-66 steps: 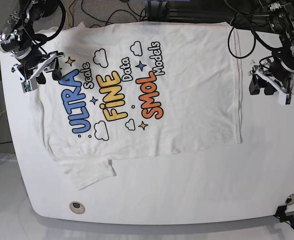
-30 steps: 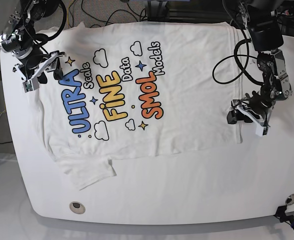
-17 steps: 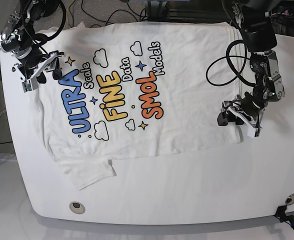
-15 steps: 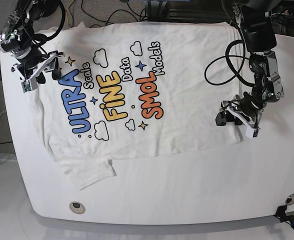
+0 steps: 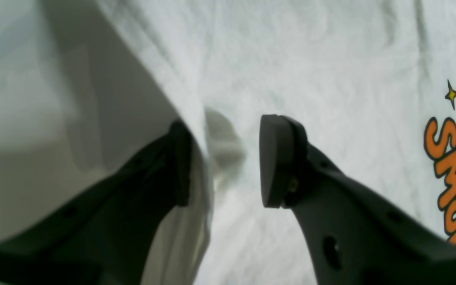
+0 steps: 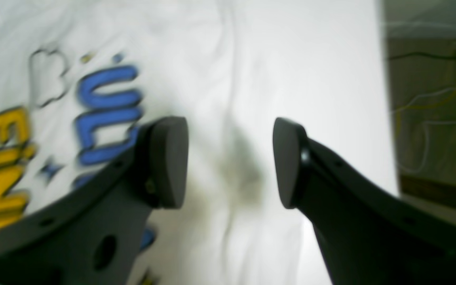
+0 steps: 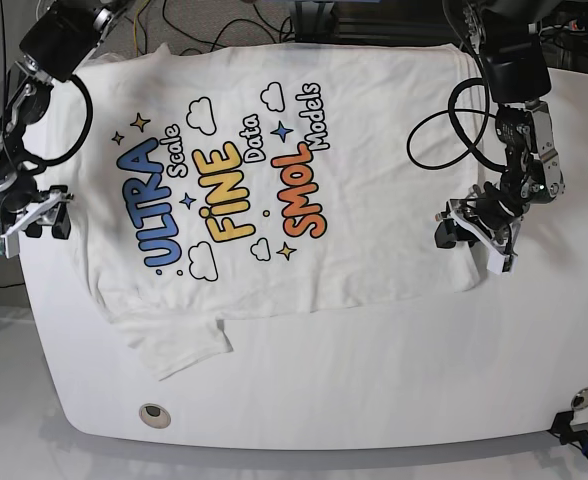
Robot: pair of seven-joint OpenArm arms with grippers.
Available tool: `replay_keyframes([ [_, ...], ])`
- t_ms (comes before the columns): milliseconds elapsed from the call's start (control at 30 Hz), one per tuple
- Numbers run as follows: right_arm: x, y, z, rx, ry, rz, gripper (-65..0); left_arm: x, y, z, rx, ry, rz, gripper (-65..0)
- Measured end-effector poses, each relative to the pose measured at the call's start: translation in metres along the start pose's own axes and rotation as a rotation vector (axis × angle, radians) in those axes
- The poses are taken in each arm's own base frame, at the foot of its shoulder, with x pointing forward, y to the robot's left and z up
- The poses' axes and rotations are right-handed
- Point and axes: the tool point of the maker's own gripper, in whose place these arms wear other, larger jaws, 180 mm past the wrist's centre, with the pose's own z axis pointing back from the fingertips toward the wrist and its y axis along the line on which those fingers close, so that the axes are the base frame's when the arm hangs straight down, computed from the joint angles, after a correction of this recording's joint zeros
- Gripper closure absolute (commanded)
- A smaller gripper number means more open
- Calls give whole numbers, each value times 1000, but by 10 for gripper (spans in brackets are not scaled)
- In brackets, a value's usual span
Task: Fold the T-shirt properly
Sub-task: 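Grasp the side edges of the shirt body with both grippers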
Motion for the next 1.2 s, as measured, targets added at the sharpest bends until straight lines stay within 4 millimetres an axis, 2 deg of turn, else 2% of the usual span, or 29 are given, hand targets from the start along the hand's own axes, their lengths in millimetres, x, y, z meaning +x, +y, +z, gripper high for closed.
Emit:
replay_keyframes([
  [67, 7, -18, -11, -40, 4, -28, -329, 0, 0, 0, -1, 0, 1, -230],
  [133, 7, -26, -23, -58, 12, -49, -329, 0, 0, 0, 0, 0, 0, -231],
  [233, -4, -29, -46, -54, 62, -81, -329, 0, 0, 0, -2, -1, 1, -233],
  [333, 0, -30, -62, -30, 46, -87, -327, 0, 0, 0, -1, 2, 1, -233],
  [433, -11, -35, -76, -16, 79, -141, -327, 0, 1, 0, 0, 3, -1, -233],
  [467, -16, -36, -78, -10, 87, -152, -327, 0, 1, 1, 0, 3, -1, -233],
  [600, -15, -53, -79, -30, 38, -188, -328, 0, 1, 1, 1, 5, -1, -233],
  [700, -28, -58, -83, -38, 65, -212, -329, 0, 4, 3, 5, 12, -11, -231],
  [867, -29, -60, -87, -45, 37, -218, -329, 0, 5, 3, 5, 12, -13, -231],
  [967, -54, -54, -93, -29, 76, -266, -328, 0, 5, 3, 5, 12, -13, -231],
  [1200, -58, -54, -93, -27, 37, -285, -327, -4, 5, 4, 6, 17, -10, -228],
])
